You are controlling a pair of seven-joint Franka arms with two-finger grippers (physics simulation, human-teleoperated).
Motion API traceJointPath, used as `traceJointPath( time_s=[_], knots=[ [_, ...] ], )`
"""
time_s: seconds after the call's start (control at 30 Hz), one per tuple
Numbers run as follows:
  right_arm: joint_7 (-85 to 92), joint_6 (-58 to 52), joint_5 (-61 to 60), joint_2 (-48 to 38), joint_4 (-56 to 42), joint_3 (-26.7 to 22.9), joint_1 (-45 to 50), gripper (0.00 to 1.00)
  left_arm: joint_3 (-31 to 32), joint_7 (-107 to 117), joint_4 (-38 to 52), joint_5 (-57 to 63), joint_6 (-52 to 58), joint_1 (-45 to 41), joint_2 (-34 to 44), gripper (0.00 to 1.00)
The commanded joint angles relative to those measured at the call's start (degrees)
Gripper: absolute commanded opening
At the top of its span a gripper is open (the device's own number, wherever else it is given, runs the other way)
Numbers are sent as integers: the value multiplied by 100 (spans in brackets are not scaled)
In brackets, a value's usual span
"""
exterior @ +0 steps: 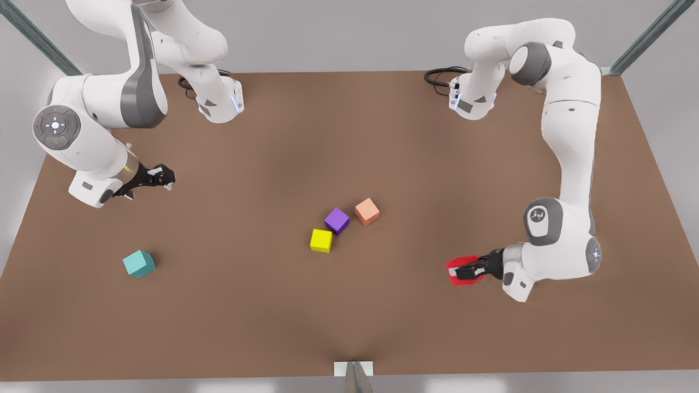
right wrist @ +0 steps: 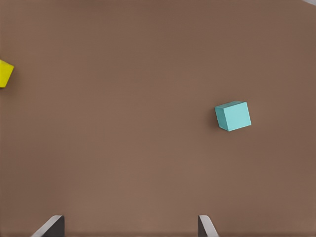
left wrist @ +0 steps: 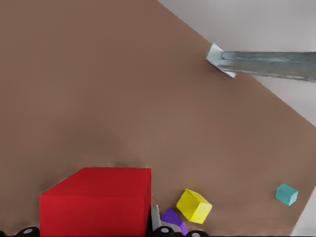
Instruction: Pick up red wooden cube and pass to hand red wooden cube and place in blue wooden cube
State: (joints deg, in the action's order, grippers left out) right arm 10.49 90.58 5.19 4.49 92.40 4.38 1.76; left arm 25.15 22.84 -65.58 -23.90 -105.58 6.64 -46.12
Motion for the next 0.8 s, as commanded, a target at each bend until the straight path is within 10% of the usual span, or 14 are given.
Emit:
traceJointPath(
  time_s=[0.0, 0.17, 0.4, 0.77],
  knots=[
    [15, 4, -9, -1, -3, 1, 0, 100, 394, -1481, 72, -1141, 1312, -5, -221, 65],
    [234, -14, -809, 227, -275, -8, -17, 100, 1775, -2925, 1021, -1521, -384, -488, -1434, 62],
    [2528, 30, -3761, 1898, -1409, 27, 211, 100, 1792, -4955, 1127, -1750, -719, -638, -1566, 63],
    [7210, 2965, -7742, 3742, -2409, 71, 1213, 100, 1836, -6010, 1092, -1679, -1263, -655, -1566, 62]
  ],
)
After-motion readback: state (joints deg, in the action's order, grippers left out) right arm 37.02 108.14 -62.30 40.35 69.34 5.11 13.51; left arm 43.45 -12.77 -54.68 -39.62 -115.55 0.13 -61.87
